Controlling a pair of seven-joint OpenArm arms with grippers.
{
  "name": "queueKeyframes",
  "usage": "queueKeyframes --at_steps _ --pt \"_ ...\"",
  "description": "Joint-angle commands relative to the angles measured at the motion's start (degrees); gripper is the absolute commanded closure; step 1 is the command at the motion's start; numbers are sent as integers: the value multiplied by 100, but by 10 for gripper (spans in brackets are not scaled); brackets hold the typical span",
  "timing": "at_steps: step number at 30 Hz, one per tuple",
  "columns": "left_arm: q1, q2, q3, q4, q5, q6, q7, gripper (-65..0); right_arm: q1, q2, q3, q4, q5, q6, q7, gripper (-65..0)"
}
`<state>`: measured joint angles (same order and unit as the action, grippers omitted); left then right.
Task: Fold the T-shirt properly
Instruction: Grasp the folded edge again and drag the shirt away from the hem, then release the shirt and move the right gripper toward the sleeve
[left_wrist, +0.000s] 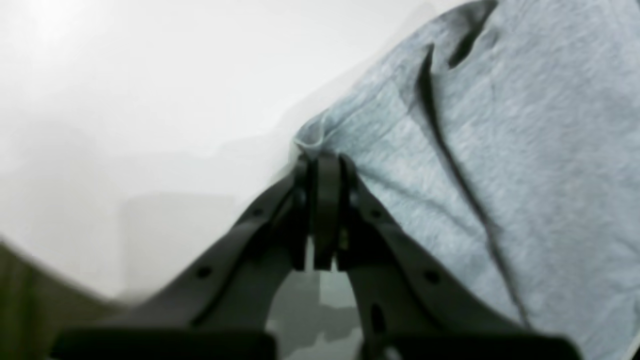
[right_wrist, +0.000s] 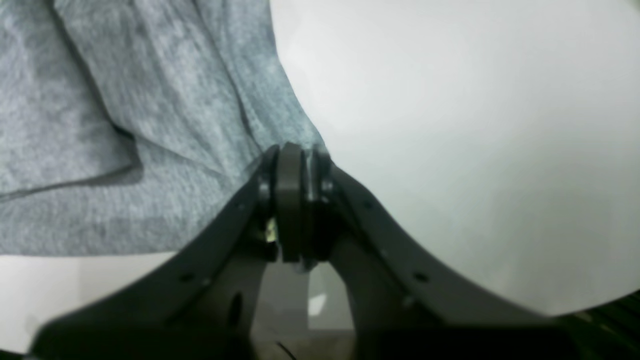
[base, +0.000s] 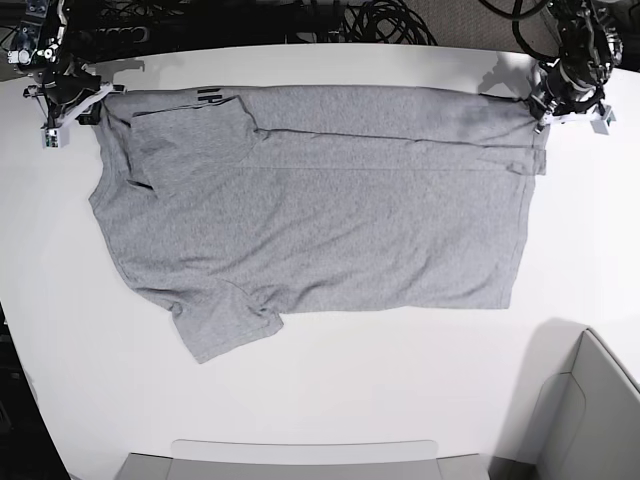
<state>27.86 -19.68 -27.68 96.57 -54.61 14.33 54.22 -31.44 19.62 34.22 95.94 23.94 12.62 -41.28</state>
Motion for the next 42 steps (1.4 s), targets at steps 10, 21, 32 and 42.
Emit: queueKeyframes --at_steps 10,21,32,42 --pt "225 -85 -49 1028 -3 57 16 -92 -60 21 38 1004 19 -1 -53 -174" --pt "296 -278 -67 1740 -3 75 -11 -92 564 21 486 1821 10 -1 -53 -174" --pt "-997 -252 144 1758 -38 75 16 -92 3746 346 -1334 -1001 -16 8 -9 -174" --pt "-1111 -269 153 1732 -38 31 16 -92 4687 311 -2424 -3559 -16 -27 580 -174"
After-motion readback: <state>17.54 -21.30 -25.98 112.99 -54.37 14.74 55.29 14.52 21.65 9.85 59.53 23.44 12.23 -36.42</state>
